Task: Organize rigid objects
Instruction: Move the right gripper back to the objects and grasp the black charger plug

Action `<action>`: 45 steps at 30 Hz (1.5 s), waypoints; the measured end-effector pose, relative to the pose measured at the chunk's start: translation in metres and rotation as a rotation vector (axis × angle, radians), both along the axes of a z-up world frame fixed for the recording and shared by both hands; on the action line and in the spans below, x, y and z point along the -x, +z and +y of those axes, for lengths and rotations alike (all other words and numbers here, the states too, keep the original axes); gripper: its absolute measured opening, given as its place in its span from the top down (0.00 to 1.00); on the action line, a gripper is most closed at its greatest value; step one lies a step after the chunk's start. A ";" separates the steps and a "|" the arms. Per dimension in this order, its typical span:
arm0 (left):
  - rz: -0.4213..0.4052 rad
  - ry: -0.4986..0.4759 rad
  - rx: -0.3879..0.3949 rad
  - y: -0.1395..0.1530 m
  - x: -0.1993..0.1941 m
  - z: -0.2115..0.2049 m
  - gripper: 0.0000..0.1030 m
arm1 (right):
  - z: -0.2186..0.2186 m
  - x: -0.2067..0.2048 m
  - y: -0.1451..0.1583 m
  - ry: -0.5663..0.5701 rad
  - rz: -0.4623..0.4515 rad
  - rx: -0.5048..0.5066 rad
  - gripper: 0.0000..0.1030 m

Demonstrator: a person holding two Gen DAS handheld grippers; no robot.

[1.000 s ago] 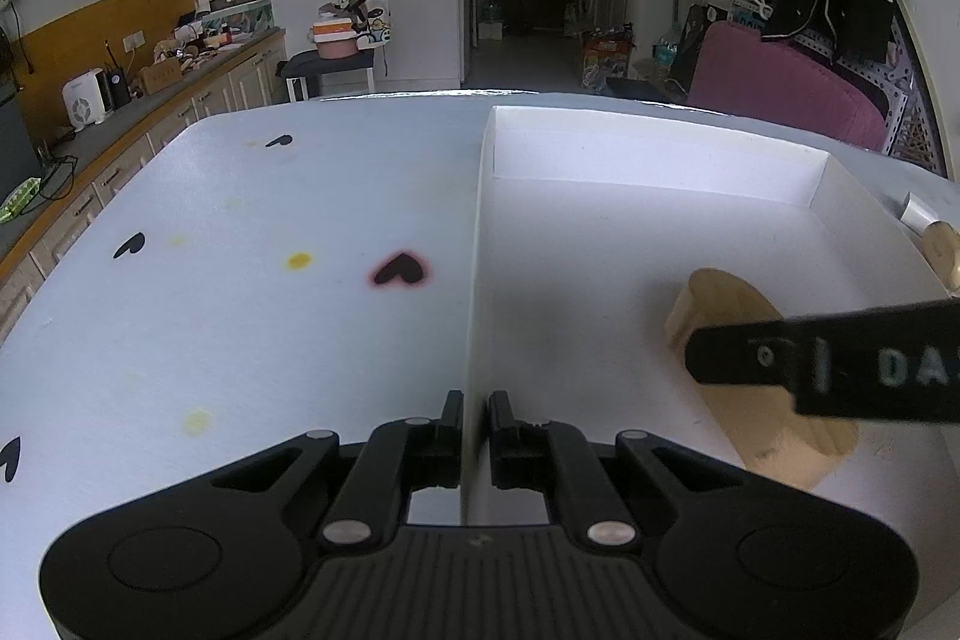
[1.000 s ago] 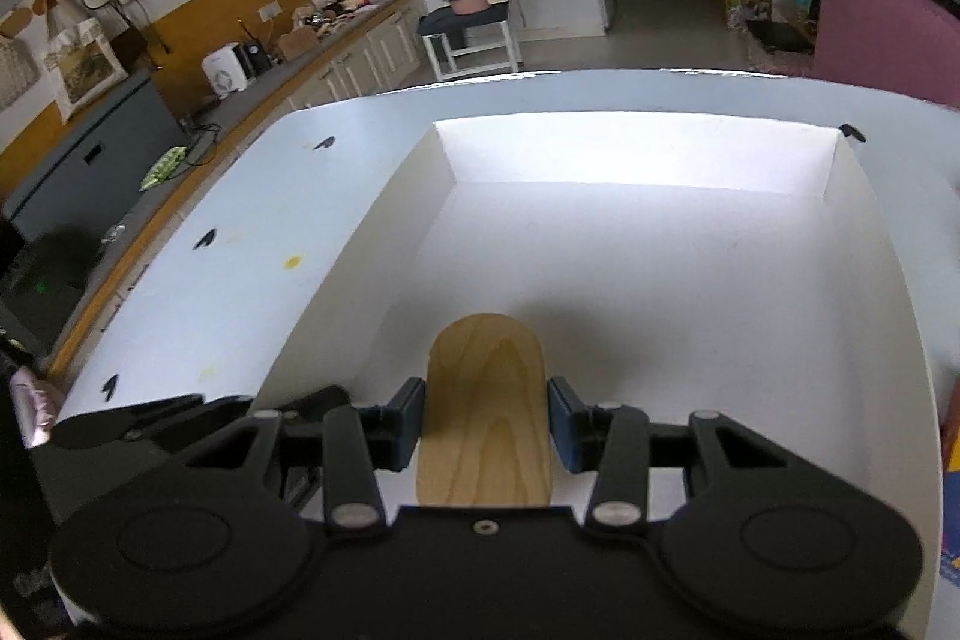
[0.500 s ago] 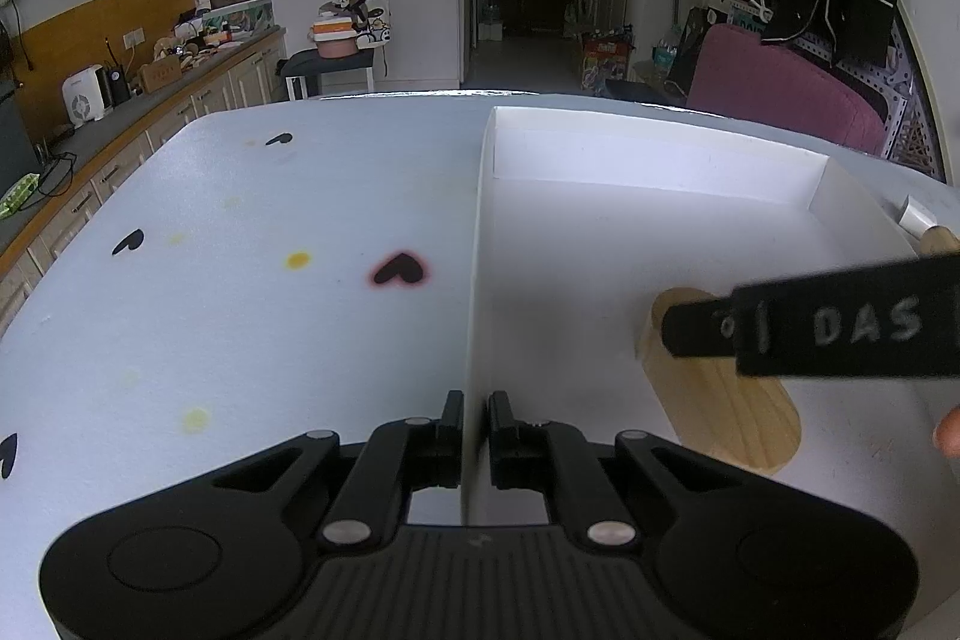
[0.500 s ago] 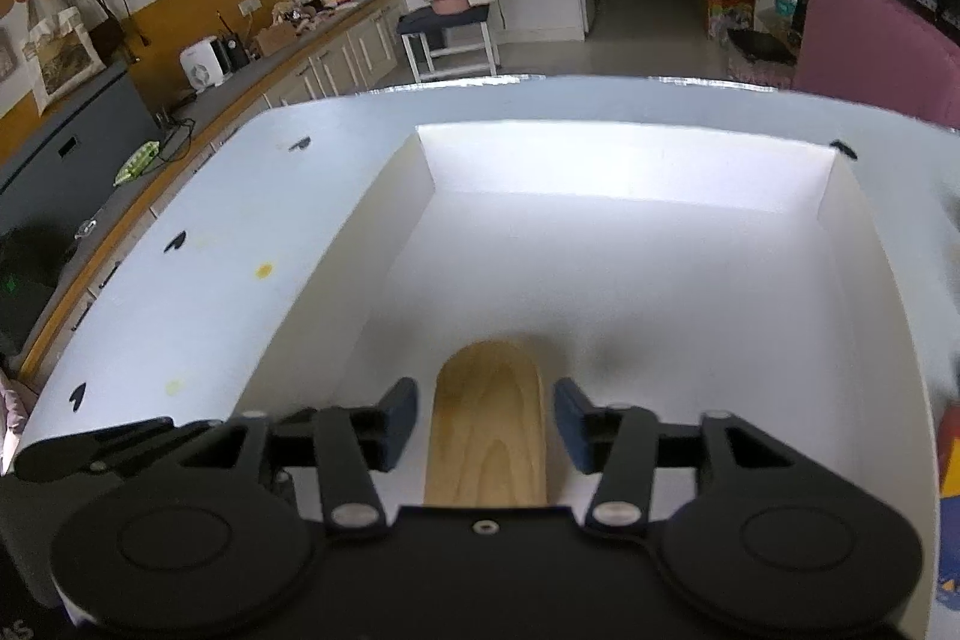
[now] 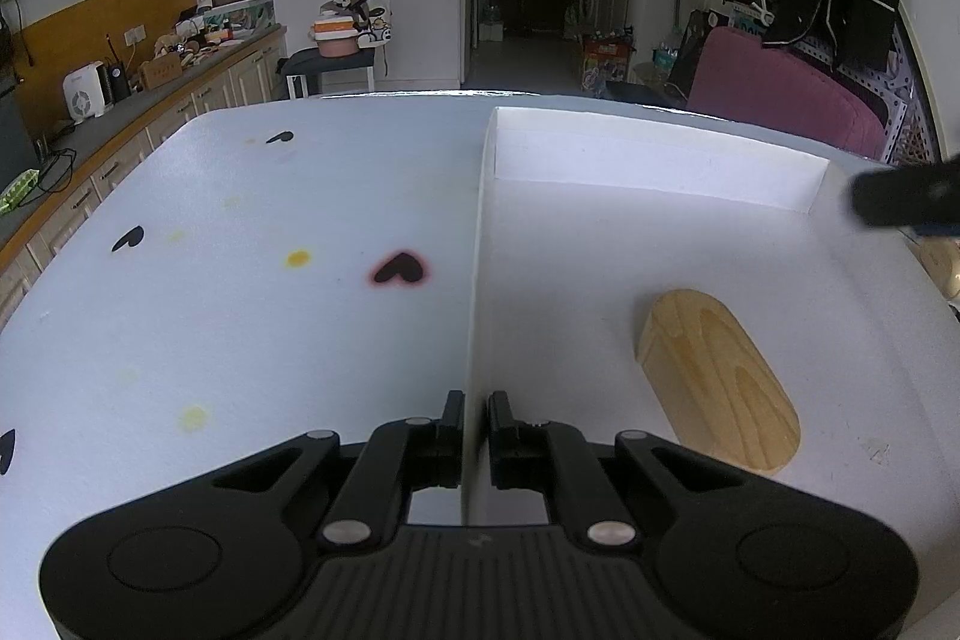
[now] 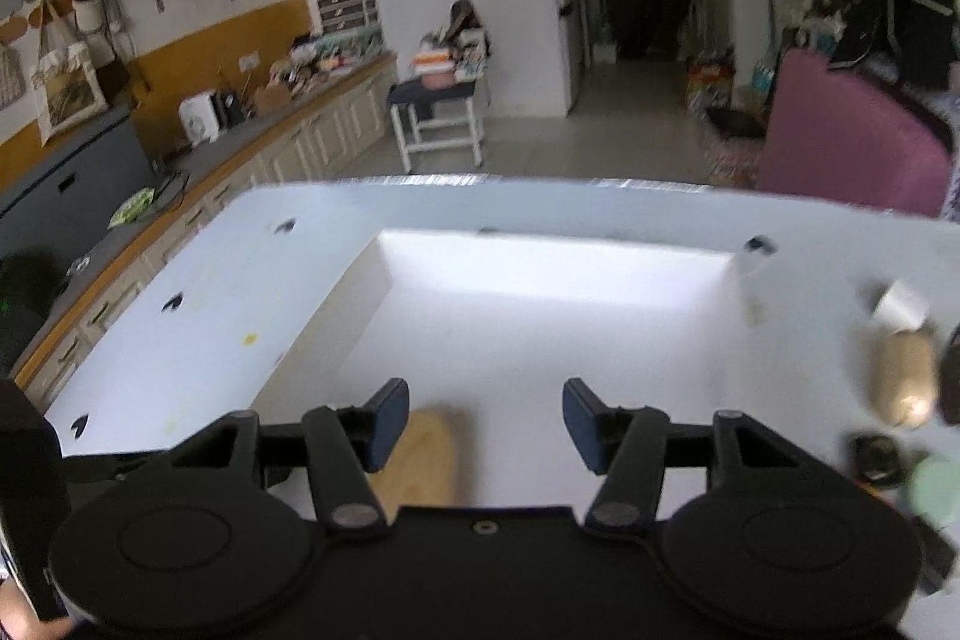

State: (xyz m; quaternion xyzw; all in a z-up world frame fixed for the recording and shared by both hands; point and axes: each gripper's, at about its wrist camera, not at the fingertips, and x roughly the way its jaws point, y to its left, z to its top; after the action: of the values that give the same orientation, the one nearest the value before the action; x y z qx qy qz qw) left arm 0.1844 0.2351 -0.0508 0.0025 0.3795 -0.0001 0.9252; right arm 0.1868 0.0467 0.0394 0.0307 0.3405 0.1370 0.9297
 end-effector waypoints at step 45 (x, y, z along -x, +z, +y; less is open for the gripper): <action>-0.002 0.002 0.000 -0.001 0.000 0.001 0.93 | -0.210 0.023 -0.089 -0.514 0.134 0.011 0.07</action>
State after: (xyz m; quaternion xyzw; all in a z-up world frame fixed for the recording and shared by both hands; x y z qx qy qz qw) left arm 0.1845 0.2366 -0.0513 0.0022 0.3785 0.0007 0.9256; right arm 0.1638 -0.1635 -0.0494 0.1199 0.3831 -0.1078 0.9095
